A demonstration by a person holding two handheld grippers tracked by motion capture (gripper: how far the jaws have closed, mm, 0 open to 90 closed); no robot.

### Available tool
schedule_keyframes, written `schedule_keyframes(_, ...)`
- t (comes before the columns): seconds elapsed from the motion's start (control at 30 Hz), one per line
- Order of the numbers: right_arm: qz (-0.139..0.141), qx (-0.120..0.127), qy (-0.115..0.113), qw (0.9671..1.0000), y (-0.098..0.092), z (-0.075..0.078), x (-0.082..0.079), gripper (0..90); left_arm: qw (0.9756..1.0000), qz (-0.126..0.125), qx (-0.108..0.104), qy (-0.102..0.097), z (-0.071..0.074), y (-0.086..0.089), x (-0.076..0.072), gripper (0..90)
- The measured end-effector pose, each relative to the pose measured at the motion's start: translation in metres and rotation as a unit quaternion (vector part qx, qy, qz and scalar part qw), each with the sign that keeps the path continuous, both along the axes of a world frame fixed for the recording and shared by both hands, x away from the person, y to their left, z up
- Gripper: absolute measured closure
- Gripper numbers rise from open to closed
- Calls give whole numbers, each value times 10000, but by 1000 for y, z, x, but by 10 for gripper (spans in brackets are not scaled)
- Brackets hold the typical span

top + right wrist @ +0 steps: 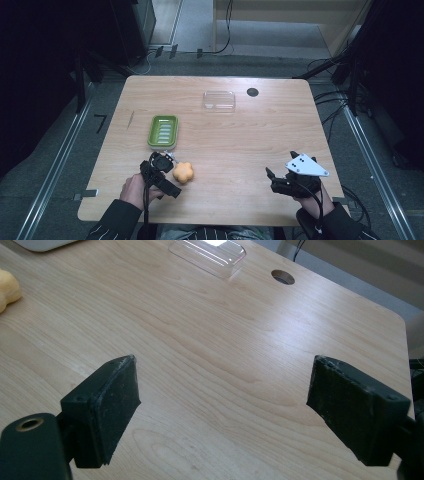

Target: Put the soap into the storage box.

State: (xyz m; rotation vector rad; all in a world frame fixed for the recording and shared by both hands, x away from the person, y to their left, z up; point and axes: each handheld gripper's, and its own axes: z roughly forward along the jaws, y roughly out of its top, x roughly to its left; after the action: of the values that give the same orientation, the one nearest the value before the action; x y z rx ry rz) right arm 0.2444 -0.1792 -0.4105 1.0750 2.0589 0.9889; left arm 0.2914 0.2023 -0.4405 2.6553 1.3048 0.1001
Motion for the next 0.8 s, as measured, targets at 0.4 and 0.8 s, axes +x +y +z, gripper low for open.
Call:
schedule_keyframes(0.4,-30,22,-3,10000,-1,0,-1,137,9998,-145,99,79,-8,-22,16,0)
schedule_keyframes(0.8,-29,29,-6,10000,-2,0,-1,137,9998,9,217,-6,-9,-28,26,168)
